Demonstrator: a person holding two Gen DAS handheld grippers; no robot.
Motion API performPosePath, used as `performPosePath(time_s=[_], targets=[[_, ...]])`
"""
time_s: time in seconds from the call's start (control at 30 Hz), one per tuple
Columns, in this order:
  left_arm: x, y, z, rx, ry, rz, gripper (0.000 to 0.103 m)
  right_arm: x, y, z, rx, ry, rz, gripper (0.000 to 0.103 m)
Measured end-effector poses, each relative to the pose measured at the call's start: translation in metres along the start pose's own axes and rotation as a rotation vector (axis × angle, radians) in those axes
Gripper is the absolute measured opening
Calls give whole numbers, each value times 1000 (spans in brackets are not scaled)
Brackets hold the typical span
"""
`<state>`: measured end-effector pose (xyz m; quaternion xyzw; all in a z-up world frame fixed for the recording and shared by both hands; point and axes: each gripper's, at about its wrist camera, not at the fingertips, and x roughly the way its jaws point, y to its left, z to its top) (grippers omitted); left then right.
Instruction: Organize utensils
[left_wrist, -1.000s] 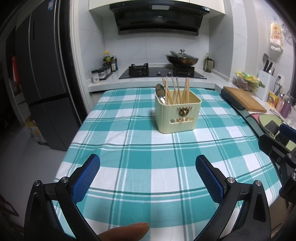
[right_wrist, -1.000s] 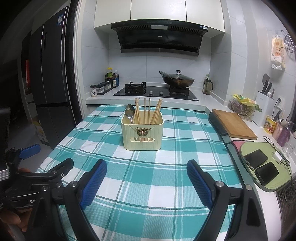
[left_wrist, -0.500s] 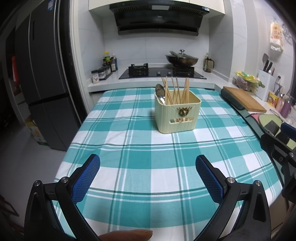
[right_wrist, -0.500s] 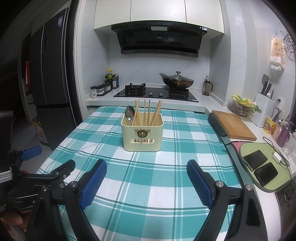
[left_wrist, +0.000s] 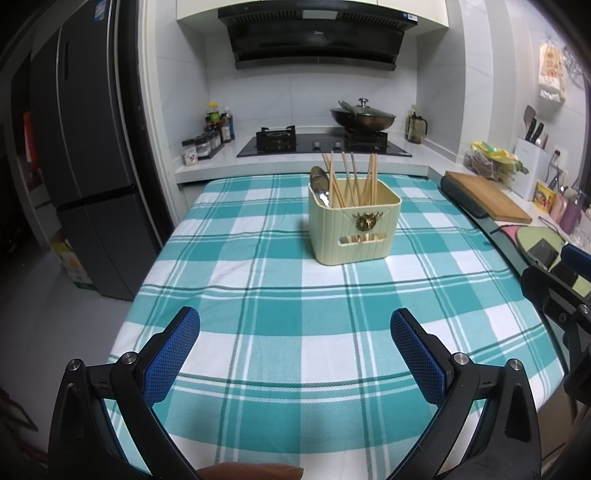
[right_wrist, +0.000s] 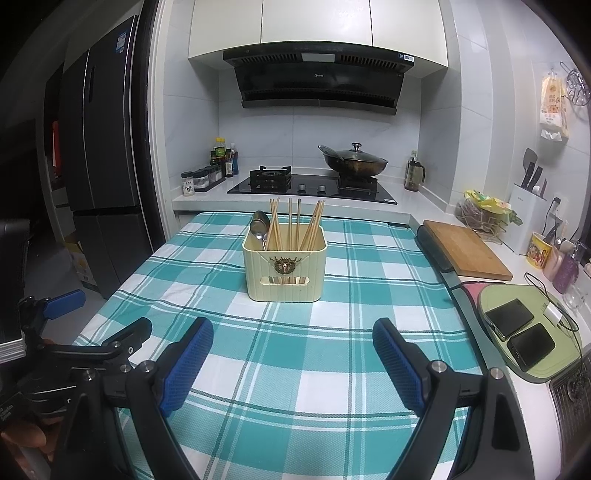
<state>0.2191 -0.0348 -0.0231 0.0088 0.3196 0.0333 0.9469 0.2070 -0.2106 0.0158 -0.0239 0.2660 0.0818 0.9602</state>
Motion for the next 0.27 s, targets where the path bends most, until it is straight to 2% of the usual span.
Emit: performPosePath(time_s=[0.27], targets=[[-5, 2, 0, 0, -24, 2, 103, 1, -1, -2, 3, 2, 1, 90]])
